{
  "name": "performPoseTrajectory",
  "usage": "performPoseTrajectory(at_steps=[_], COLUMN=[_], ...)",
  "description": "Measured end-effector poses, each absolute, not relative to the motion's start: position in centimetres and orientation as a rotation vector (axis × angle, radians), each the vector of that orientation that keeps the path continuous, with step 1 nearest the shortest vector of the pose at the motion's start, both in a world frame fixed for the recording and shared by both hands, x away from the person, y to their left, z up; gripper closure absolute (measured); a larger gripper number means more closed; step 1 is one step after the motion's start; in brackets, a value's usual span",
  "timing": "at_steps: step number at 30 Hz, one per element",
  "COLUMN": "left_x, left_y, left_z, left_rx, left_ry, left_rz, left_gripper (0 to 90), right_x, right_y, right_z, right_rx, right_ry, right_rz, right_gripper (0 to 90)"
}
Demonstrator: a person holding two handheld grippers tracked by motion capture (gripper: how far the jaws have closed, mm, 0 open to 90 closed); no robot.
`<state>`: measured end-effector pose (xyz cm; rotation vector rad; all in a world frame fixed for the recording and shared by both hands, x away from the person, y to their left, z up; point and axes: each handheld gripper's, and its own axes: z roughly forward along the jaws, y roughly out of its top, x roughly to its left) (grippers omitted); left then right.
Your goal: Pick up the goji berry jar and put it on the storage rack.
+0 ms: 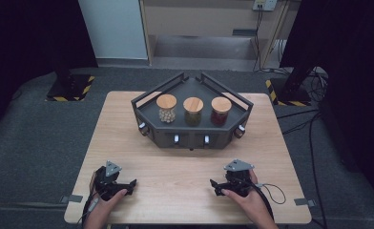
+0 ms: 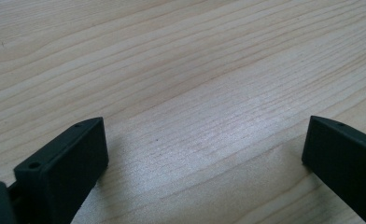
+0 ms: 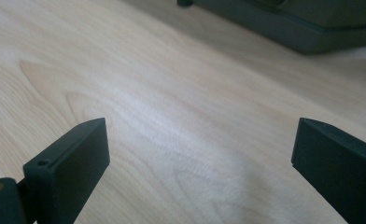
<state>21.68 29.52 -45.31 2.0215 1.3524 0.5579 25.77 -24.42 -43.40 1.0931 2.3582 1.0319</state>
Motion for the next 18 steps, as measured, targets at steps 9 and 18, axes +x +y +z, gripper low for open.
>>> performPoseTrajectory(at_steps=[9,18], left_x=[21.7,21.6], left_y=[29.5,29.5], left_z=[-45.3,-45.3], left_rx=[2.021,2.021], left_ry=[1.352,1.353], left_rz=[0.558,0.56], left_gripper=[0.0,0.0], right_x=[25.1,25.1], right_y=[-24.0,-24.0], right_z=[-45.3,-45.3], right_rx=[1.11,1.118], right_ry=[2.374,2.379], right_rz=[1.007,1.008], right_gripper=[3.2,2.4])
